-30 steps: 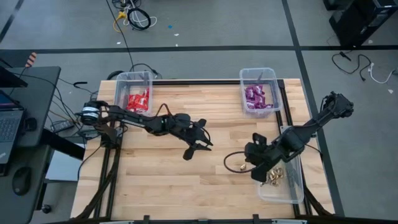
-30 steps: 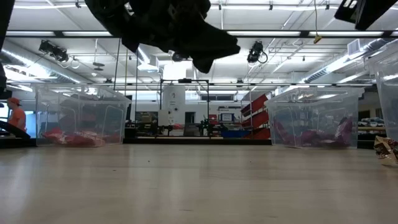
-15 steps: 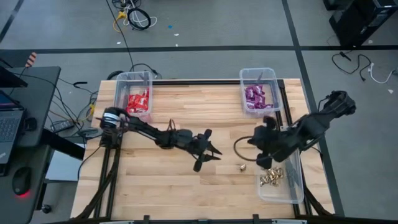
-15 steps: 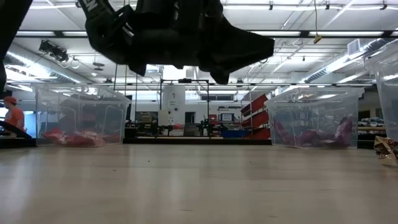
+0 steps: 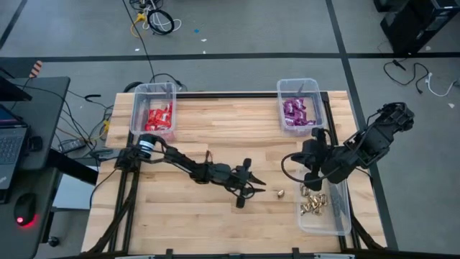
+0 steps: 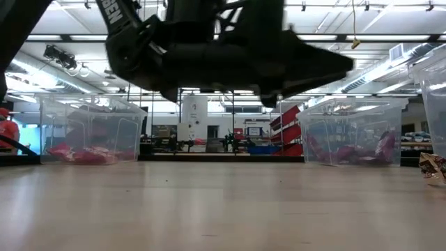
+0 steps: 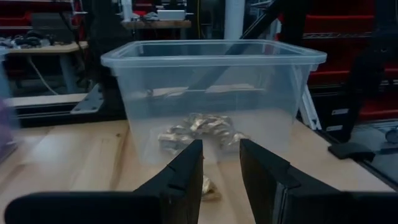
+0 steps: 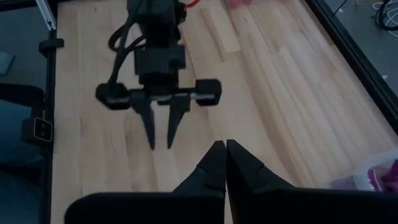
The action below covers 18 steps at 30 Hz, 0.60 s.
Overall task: Sort candy
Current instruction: Put the yellow candy into the bottom right transparent bin
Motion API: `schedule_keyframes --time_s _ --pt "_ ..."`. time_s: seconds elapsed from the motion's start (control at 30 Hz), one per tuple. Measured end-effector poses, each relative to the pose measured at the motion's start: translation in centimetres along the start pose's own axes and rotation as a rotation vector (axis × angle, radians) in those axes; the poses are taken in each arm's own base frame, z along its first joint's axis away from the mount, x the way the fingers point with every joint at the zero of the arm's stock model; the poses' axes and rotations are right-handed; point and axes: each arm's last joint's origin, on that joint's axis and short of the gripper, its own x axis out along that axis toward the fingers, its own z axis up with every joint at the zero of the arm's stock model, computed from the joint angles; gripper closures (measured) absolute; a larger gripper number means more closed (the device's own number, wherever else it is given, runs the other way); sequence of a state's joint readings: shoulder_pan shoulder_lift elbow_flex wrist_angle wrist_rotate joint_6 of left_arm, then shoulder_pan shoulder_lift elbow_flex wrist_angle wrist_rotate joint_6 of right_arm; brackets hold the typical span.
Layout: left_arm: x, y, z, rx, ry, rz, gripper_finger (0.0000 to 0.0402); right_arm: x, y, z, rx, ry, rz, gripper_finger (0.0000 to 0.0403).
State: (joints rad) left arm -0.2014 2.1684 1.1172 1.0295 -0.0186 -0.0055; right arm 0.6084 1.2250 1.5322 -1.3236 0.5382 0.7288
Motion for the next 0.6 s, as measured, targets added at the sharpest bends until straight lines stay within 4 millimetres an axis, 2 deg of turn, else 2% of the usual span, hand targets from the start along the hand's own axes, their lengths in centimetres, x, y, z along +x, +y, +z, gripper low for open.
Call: schedule_keyframes --time_s 0.23,0.6 --pt "2.2 -0.3 -0.3 0.002 0.035 0.033 0.0292 0.0 0.0 0.0 -0.001 0.002 -0.001 0.0403" --pt "4.3 -1.8 -3.7 -0.025 0.070 0.002 0.0292 0.0 0.0 0.0 -0.031 0.003 -0.003 0.0403"
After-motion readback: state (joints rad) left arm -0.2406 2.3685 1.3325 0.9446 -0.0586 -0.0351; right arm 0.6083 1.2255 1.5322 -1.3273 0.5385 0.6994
